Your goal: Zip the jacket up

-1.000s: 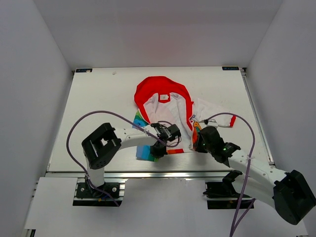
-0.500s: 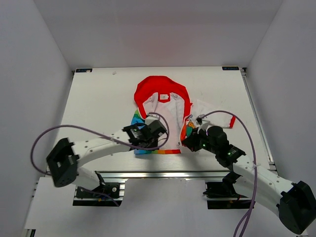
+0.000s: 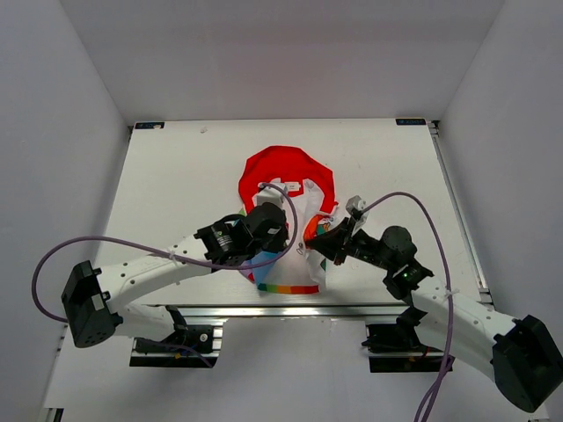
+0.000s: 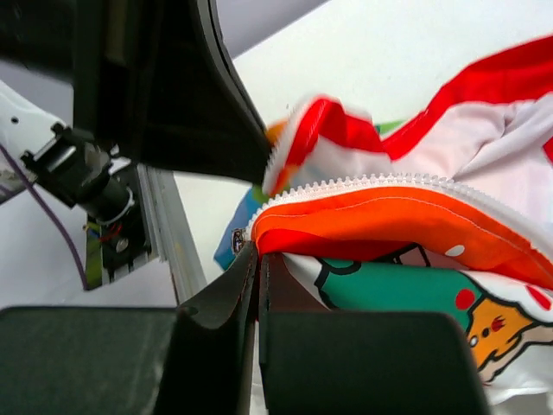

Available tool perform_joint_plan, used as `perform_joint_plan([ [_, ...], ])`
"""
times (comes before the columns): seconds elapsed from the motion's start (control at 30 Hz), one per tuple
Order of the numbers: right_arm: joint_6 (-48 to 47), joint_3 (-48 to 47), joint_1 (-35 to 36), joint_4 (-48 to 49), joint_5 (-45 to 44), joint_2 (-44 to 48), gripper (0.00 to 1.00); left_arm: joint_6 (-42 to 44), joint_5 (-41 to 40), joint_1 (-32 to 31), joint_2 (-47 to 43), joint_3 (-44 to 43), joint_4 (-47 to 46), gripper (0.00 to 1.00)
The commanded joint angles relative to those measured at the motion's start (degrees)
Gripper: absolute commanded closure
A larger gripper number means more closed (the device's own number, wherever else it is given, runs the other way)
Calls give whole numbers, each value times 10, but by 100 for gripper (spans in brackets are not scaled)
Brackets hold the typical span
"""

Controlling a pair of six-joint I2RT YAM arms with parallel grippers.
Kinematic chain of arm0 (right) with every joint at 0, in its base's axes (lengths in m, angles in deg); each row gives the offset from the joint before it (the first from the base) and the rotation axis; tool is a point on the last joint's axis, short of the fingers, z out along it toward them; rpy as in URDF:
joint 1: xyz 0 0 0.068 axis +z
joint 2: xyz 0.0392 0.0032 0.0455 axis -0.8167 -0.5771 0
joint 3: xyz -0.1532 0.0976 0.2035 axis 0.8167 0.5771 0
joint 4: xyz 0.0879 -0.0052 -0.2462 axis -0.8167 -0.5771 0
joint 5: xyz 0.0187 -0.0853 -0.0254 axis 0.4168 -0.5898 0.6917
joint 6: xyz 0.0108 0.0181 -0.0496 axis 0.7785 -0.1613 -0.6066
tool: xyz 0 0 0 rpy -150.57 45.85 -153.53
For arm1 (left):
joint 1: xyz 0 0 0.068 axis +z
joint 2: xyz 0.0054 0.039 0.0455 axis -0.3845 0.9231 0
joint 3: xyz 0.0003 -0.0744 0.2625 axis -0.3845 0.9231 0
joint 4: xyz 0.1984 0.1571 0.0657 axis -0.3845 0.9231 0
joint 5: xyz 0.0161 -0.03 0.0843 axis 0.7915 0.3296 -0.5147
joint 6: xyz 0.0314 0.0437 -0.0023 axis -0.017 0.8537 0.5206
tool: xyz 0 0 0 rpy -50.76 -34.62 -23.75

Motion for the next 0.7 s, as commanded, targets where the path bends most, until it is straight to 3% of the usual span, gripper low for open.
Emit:
perform_joint_plan([
  [0.0,10,-6,0,113,-19,-26,100,23,0,1,5,-31,-31,100],
  [0.3,29,-57,0,119,-106,-98,100,45,94,1,-28,6,-100,100],
  [0.5,58,-37,-1,187,-148,-89,100,38,95,1,-16,4,-85,100],
  [0.57,57,-36,-1,180,-158,-83,100,36,97,1,-2,-6,-77,100],
  [0.67,34,-34,-1,141,-150,-60,100,-2,39,1,26,-29,-16,100],
])
